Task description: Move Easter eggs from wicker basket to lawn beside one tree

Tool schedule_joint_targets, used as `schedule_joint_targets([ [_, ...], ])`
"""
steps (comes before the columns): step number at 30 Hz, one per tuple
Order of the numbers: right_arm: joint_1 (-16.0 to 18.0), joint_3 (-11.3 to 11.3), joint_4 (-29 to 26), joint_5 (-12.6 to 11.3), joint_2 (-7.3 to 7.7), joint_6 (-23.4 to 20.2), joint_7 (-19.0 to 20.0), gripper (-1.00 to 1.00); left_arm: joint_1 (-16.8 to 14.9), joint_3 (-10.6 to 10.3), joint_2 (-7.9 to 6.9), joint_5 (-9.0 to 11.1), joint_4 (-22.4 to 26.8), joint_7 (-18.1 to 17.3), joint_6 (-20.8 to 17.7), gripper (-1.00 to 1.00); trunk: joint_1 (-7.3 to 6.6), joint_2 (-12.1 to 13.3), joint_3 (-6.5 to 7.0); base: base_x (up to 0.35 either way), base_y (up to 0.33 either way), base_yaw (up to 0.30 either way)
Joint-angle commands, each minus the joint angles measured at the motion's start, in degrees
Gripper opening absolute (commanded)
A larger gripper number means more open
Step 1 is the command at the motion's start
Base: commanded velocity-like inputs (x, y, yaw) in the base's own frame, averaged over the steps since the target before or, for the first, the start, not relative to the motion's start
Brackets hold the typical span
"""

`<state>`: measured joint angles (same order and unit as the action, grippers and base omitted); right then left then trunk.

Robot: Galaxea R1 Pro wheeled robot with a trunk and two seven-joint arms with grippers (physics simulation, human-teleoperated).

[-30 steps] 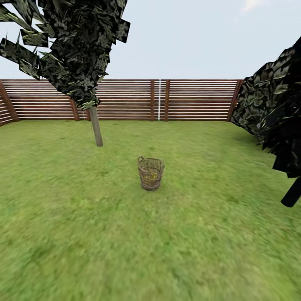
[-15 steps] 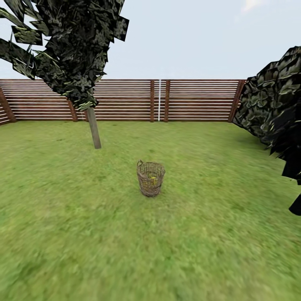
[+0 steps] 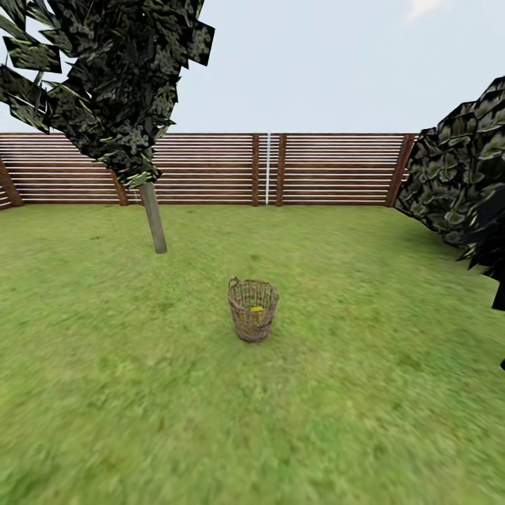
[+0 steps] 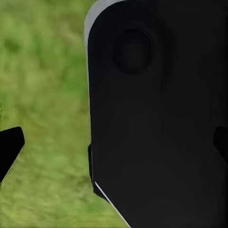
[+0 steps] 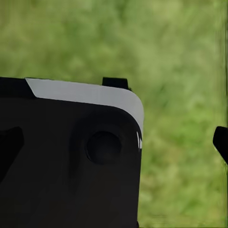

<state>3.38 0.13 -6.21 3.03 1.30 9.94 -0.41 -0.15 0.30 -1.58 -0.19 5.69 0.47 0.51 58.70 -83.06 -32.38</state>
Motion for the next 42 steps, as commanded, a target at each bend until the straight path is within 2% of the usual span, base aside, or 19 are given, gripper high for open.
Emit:
schedule_joint_targets([
  [1,0.05,-0.02,-0.46,0.31,-0.01,0.06,-0.11,1.0,-0.14,0.01,0.06,-0.05,0.09,0.09,-0.07,1.0,0.03,-0.02,-0.05,0.318,0.0,0.0],
  [3,0.19,-0.03,-2.88,0.3,-0.13,-0.72,-0.95,1.0,-1.6,-0.02,-0.03,-0.17,0.53,0.15,-0.79,1.0,0.03,-0.02,-0.05,0.318,0.0,0.0],
  [6,3.15,-0.04,-6.04,0.31,-0.22,-4.94,-4.45,1.0,-6.14,-0.04,-0.29,-0.21,0.72,0.11,-4.01,1.0,0.03,-0.02,-0.05,0.318,0.0,0.0],
  [8,6.63,-0.04,-7.19,0.31,-0.21,-10.18,-6.18,1.0,-9.37,-0.04,-0.38,-0.2,1.1,0.13,-6.47,1.0,0.03,-0.02,-0.05,0.318,0.0,0.0],
  [10,12.24,-0.04,-7.75,0.01,-0.2,-18.21,-6.93,1.0,-12.9,-0.04,-0.28,-0.28,3.08,0.16,-8.25,1.0,0.03,-0.02,-0.05,0.318,0.0,0.0],
  [13,18.1,-0.07,-7.96,-0.23,-0.28,-25.72,-6.99,1.0,-15.33,-0.04,-0.18,-0.15,7.78,0.16,-8.98,1.0,0.03,-0.02,-0.05,0.318,0.0,0.0],
  [15,20.62,-0.1,-8.0,-0.27,-0.31,-28.28,-6.98,1.0,-16.03,-0.04,-0.04,-0.05,11.27,0.18,-9.17,1.0,0.03,-0.02,-0.05,0.318,0.0,0.0],
  [17,22.46,-0.12,-8.02,-0.3,-0.32,-29.54,-7.06,1.0,-16.38,-0.04,0.19,-0.05,14.08,0.23,-9.32,1.0,0.03,-0.02,-0.05,0.318,0.0,0.0],
  [19,23.18,-0.12,-7.96,-0.32,-0.33,-29.89,-7.22,1.0,-16.48,0.05,0.18,-0.06,14.14,0.23,-9.36,1.0,0.03,-0.02,-0.05,0.318,0.0,0.0],
  [21,23.52,-0.13,-7.6,-0.36,-0.33,-29.97,-7.35,1.0,-16.51,0.17,-0.07,-0.07,11.99,0.25,-9.38,1.0,0.03,-0.02,-0.05,0.313,0.0,0.0],
  [29,23.62,-0.05,-6.58,-0.39,-0.53,-29.49,-7.36,1.0,-16.55,-0.13,-0.68,-0.15,-2.11,0.28,-9.19,1.0,0.03,-0.02,-0.05,0.226,0.0,0.0],
  [30,23.61,-0.05,-6.42,-0.39,-0.57,-29.48,-7.36,1.0,-16.55,-0.16,-1.02,-0.18,-3.72,0.3,-9.15,1.0,0.03,-0.02,-0.05,0.045,0.0,0.0],
  [31,23.61,-0.04,-6.31,-0.37,-0.64,-29.47,-7.38,1.0,-16.52,-0.23,-1.98,-0.29,-5.22,0.27,-9.09,1.0,0.03,-0.02,-0.05,0.023,0.0,0.0],
  [34,23.61,-0.04,-6.28,-0.34,-0.86,-29.54,-7.4,1.0,-16.54,-0.19,-3.11,-0.5,-5.9,0.33,-9.01,1.0,0.03,-0.02,-0.05,0.036,0.0,0.0],
  [37,23.62,-0.02,-6.66,-0.13,-0.97,-29.85,-7.41,1.0,-16.89,-0.21,-3.28,-0.64,-0.46,0.35,-9.04,1.0,0.03,-0.02,-0.05,0.185,0.0,0.0],
  [38,23.71,0.01,-6.89,-0.01,-1.0,-29.97,-7.45,1.0,-17.07,-0.21,-3.22,-0.65,5.78,0.33,-9.16,1.0,0.03,-0.02,-0.05,0.284,0.0,0.0],
  [40,24.48,0.03,-7.1,0.08,-1.0,-30.11,-7.5,1.0,-17.42,-0.21,-3.1,-0.53,11.96,0.3,-9.26,1.0,0.03,-0.02,-0.05,0.302,0.0,0.0],
  [41,25.62,0.04,-7.17,0.05,-0.98,-30.21,-7.54,1.0,-18.34,-0.2,-3.05,-0.37,15.99,0.27,-9.34,1.0,0.03,-0.02,-0.05,0.314,0.0,0.0],
  [42,26.45,0.04,-7.19,0.01,-0.97,-30.27,-7.56,1.0,-19.35,-0.15,-3.01,-0.26,17.92,0.26,-9.39,1.0,0.03,-0.02,-0.05,0.317,0.0,0.0],
])
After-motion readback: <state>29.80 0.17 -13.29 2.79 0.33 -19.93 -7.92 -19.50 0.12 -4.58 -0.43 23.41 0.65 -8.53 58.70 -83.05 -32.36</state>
